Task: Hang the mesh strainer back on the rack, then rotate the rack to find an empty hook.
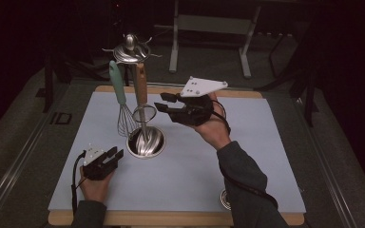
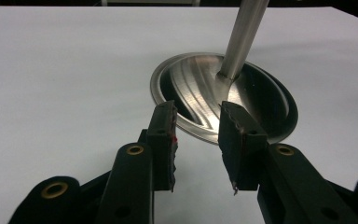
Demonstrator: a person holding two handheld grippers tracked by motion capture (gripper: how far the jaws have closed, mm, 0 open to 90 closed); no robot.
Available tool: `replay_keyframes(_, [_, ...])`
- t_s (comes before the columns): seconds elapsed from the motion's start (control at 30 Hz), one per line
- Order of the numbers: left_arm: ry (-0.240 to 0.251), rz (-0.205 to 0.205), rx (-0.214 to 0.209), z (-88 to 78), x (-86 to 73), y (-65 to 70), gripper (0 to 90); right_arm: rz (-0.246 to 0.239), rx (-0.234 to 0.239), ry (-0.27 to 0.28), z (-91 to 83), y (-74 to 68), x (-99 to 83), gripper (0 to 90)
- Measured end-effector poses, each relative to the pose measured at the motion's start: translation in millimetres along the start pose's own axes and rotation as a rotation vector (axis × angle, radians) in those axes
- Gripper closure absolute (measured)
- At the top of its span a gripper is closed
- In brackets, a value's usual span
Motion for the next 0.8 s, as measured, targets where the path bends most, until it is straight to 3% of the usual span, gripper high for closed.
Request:
replay_keyframes(0.23, [0.003,0.001,0.003,-0.1,0.0,0.2,67.0,0.023,-0.015,-0.018,-11.6,7.2,-11.9,61.8])
replay_keyframes(0.57, [0.020,0.008,0.014,-1.9,0.2,1.6,68.5,0.073,-0.056,-0.081,-24.4,21.8,-46.5,61.6])
replay_keyframes(0.8, [0.054,-0.008,0.013,-5.4,1.4,2.3,72.0,0.146,-0.079,-0.101,-40.8,34.8,-76.3,60.9])
Point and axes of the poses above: each handheld gripper's, and its own axes: z roughly forward along the jaws, x roughly out of its top, y roughly to its right, the point moved 3 cm from there along z, roughly forward along the jaws, and after that the axes turned 4 degrees about y, right-handed, at the moved point
